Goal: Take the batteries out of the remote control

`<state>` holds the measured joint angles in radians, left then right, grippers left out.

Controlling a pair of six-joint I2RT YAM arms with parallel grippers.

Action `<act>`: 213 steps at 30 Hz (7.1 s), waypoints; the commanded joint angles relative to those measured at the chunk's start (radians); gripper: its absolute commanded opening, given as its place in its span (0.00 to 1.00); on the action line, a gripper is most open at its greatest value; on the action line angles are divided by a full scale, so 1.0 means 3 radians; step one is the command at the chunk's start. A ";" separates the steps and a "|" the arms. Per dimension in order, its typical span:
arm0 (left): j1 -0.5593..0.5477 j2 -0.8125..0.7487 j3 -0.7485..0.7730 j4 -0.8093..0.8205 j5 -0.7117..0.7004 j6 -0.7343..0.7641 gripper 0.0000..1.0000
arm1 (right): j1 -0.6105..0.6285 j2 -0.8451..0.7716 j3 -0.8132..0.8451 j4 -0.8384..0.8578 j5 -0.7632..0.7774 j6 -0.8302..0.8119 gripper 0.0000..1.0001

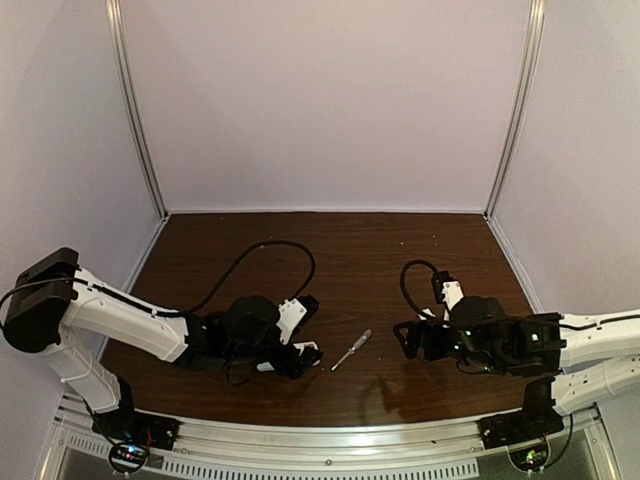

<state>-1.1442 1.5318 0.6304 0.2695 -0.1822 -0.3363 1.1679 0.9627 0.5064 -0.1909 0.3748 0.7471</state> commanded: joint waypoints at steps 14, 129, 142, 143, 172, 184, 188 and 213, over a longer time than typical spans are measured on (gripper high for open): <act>-0.0207 0.1131 0.0990 -0.0205 0.0148 0.0282 0.62 | 0.0026 -0.0177 -0.0324 -0.0026 0.0050 0.0375 1.00; -0.0285 0.0007 -0.0491 0.1811 0.0668 0.1396 0.00 | -0.0585 0.1635 0.1219 0.0325 -0.3069 0.0188 0.58; -0.0297 0.0011 -0.0511 0.1839 0.0502 0.1412 0.00 | -0.0609 0.1730 0.1191 0.0625 -0.3159 0.0442 0.47; -0.0297 0.0012 -0.0507 0.1837 0.0501 0.1415 0.00 | -0.0610 0.1741 0.1191 0.0624 -0.3168 0.0444 0.47; -0.0293 0.0053 -0.0491 0.1833 0.0497 0.1437 0.00 | -0.0615 0.1772 0.1205 0.0542 -0.3186 0.0345 0.21; -0.0297 0.0060 -0.0480 0.1693 0.0601 0.1486 0.00 | -0.0616 0.1791 0.1173 0.0602 -0.3237 0.0296 0.00; -0.0292 0.0044 -0.0564 0.1777 0.0570 0.1480 0.13 | -0.0616 0.1765 0.1160 0.0591 -0.3236 0.0232 0.00; -0.0295 -0.0300 -0.0987 0.1840 0.0033 0.1300 0.94 | -0.0615 0.1433 0.1136 0.0183 -0.2648 -0.0424 0.00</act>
<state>-1.2278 1.4727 0.3645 0.7864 -0.1181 0.0769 0.9817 1.4105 0.8482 -0.1188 -0.4778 0.6731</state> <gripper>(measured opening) 0.914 0.125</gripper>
